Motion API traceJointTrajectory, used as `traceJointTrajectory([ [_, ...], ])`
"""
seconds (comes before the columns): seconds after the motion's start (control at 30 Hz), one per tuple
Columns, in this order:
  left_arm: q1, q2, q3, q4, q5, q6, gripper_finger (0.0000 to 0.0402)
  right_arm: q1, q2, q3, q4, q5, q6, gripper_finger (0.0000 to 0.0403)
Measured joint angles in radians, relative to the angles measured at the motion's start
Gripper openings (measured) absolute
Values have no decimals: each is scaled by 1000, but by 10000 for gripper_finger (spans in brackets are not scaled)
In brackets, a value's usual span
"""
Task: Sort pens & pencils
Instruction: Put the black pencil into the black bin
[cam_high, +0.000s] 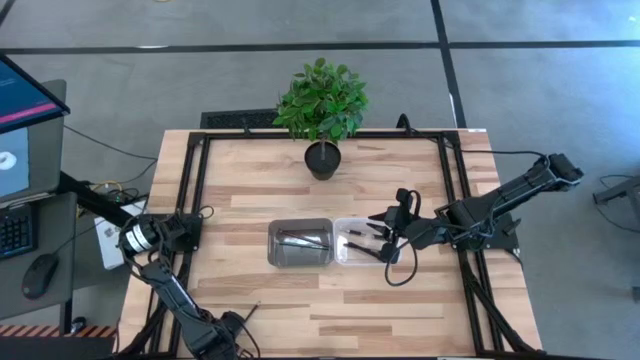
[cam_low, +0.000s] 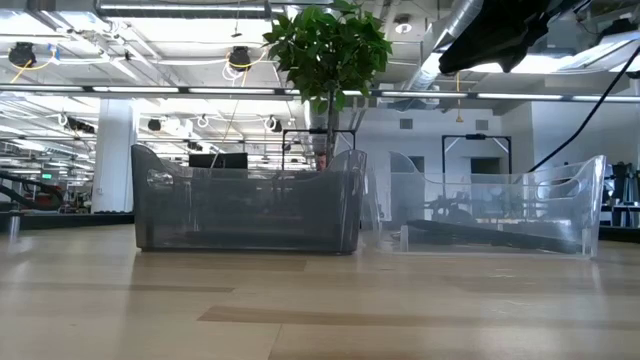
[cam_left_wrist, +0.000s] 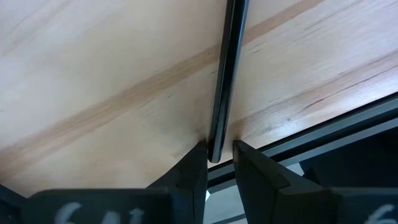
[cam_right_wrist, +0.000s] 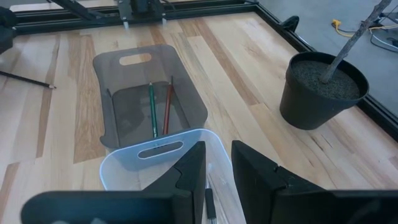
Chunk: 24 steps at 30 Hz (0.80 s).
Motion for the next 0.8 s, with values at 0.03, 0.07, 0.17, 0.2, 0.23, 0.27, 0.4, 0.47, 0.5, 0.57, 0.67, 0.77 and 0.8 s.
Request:
traceJointTrajectory([
  [0.03,0,0,0,0,0,0,67,0,0,0,0,0,0,102],
  [0.07,0,0,0,1,0,-1,67,0,0,0,0,0,0,102],
  [0.17,0,0,0,4,2,-1,67,0,0,0,0,0,0,102],
  [0.2,0,0,0,4,3,0,67,0,0,0,0,0,0,102],
  [0.23,0,0,0,4,6,1,67,0,0,0,0,0,0,102],
  [0.27,0,0,0,4,7,4,67,0,0,0,0,0,0,102],
  [0.4,0,0,0,5,10,5,67,0,0,0,0,0,0,102],
  [0.47,0,0,0,5,10,5,67,0,0,0,0,0,0,102],
  [0.5,0,0,0,5,11,5,67,0,0,0,0,0,0,102],
  [0.57,0,0,0,5,13,5,67,0,0,0,0,0,0,102],
  [0.67,0,0,0,5,13,17,67,0,0,0,-1,0,0,102],
  [0.77,0,0,0,6,16,30,67,0,0,0,0,0,0,102],
  [0.8,0,0,-1,6,20,33,67,0,0,0,-1,0,0,102],
])
